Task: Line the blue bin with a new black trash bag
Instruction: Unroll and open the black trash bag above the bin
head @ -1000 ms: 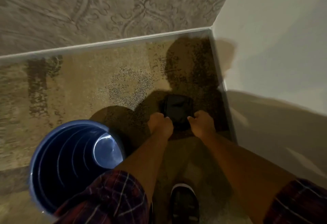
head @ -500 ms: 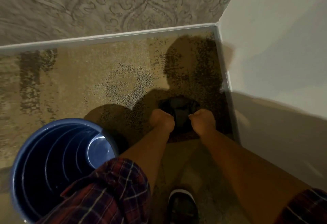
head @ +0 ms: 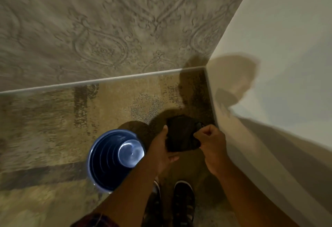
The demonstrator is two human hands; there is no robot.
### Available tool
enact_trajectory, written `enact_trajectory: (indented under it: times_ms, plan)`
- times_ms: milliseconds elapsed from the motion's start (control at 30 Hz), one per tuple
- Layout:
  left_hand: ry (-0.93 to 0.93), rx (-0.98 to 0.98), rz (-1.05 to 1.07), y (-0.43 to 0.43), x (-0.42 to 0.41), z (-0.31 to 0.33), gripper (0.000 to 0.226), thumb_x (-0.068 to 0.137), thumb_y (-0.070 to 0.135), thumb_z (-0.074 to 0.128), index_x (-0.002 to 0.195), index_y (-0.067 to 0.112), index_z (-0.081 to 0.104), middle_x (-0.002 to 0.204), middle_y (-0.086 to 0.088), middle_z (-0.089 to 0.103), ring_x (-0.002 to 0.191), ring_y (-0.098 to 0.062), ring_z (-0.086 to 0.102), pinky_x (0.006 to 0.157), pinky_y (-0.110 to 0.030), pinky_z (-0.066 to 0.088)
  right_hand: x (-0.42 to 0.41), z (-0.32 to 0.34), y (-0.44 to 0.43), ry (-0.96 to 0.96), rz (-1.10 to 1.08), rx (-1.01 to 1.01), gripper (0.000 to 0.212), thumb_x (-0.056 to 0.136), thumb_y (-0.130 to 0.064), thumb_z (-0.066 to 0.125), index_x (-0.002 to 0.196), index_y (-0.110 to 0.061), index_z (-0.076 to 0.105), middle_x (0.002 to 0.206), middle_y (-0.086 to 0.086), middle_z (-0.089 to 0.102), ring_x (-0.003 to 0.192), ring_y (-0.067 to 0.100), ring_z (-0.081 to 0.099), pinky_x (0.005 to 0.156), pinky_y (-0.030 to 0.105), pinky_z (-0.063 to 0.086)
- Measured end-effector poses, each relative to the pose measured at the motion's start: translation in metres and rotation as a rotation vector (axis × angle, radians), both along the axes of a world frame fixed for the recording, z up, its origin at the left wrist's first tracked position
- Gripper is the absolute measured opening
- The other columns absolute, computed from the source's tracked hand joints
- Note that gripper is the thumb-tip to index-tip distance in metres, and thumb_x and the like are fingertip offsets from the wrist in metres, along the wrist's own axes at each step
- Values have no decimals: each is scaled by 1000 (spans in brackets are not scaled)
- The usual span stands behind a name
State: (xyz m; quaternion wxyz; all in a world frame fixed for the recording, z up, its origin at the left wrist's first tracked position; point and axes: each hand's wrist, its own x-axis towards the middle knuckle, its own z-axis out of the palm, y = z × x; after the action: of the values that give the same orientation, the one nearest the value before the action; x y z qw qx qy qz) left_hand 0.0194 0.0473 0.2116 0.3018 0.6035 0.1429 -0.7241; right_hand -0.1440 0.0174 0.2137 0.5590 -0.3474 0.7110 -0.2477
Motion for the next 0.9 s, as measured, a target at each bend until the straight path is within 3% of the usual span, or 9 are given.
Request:
enact_trajectory:
  times_ms: [133,200,300,367,433,533,633,800,900]
  plan:
    - [80,-113,192,6,12,96,75,107,60,42,148,-1,57,152,-26,59,144,-40,55,123,-51,42,9,104,20,-130,93,34,46,87,-2,70,56,-34,58,55,-11,52,51,12,45,52,35,39]
    - [101,-201,230,13,19,145,71,100,57,52,133,-4,68,137,-27,68,130,-38,64,111,-46,52,11,157,32,-219,117,59,43,86,2,68,60,-32,62,62,-4,58,59,19,51,55,37,40]
    - [219,-272,192,31,38,208,66,98,58,67,131,2,77,136,-26,74,120,-43,74,105,-51,58,17,230,49,-347,126,97,33,84,13,66,90,-20,69,92,14,74,82,33,71,74,48,57]
    - [243,-334,113,44,50,244,67,99,55,69,140,3,70,143,-26,69,123,-43,73,107,-53,58,22,267,62,-358,161,92,40,83,18,65,107,-14,67,109,22,75,102,40,72,94,58,57]
    - [221,-341,28,58,61,281,65,100,51,68,145,3,67,147,-26,66,128,-43,70,113,-55,53,27,299,76,-287,280,58,46,84,15,68,116,-18,65,116,20,74,109,38,72,98,59,58]
    - [60,-397,-85,77,79,324,50,99,32,72,140,2,70,139,-28,71,121,-43,73,102,-52,60,34,332,96,-221,452,57,52,86,9,68,121,-28,60,116,8,74,102,22,76,86,44,65]
    - [-110,-507,-104,102,97,355,32,96,13,74,127,7,76,126,-26,78,109,-37,80,85,-43,66,48,355,119,-132,556,-32,45,86,6,67,116,-27,62,106,6,76,94,19,76,78,45,66]
    - [-640,-707,-296,162,125,408,21,107,14,63,117,25,78,113,4,86,109,-19,80,92,-34,61,94,402,157,48,291,-297,32,88,-26,80,111,-40,62,105,-8,70,89,8,71,76,30,60]
    - [-854,-853,-418,210,134,435,28,111,17,55,112,36,75,106,16,84,104,-4,78,86,-24,61,129,446,183,-74,272,-297,31,81,-55,77,101,-31,71,88,-5,78,80,8,75,71,34,61]
